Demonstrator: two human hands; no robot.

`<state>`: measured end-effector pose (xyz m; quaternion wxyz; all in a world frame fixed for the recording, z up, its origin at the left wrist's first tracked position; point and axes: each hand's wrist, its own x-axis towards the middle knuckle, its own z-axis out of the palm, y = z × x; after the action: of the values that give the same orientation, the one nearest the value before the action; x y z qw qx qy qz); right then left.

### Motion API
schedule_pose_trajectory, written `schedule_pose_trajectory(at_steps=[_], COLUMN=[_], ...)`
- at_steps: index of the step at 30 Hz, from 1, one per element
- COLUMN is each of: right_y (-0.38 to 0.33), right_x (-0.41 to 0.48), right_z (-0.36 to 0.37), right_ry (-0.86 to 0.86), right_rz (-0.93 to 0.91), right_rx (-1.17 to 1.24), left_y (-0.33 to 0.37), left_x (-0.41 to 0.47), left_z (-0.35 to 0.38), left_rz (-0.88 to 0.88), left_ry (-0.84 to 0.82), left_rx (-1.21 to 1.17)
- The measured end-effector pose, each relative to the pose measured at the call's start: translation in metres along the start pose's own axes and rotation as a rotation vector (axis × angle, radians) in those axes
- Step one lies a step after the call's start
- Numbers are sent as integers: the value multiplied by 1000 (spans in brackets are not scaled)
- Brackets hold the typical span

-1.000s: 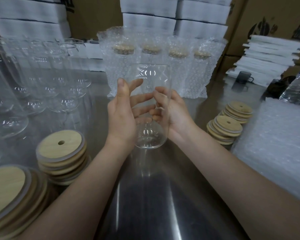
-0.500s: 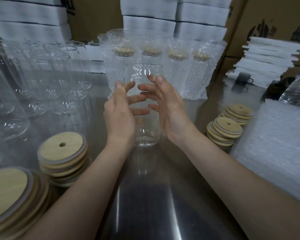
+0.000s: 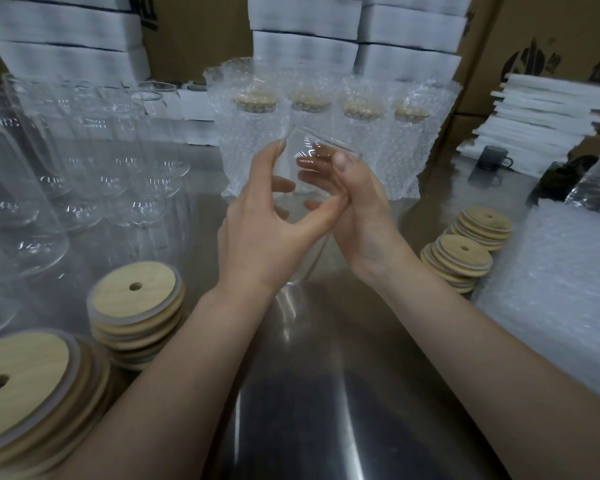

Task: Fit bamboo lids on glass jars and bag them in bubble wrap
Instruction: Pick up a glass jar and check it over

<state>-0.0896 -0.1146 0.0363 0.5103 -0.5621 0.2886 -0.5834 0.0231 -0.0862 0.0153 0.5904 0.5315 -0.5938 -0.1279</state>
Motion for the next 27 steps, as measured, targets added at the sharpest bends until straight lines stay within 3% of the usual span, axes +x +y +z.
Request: schedule_pose_trajectory(at_steps=[6,12,19,27], right_y=[2,6,7,3], right_x=[-1,-2,-1,3], right_z=[1,8,7,3], right_ry=[81,192,289,314], right_rz=[-9,11,29,97], right_rx=[6,44,-33,95], left_y=[2,-5,-8,-10], left_x=[-2,2,-2,-4], left_z=[-1,2,7,8], left_rz=[138,264,343,451], left_ry=[13,57,172,201], left_rx=[154,451,625,731])
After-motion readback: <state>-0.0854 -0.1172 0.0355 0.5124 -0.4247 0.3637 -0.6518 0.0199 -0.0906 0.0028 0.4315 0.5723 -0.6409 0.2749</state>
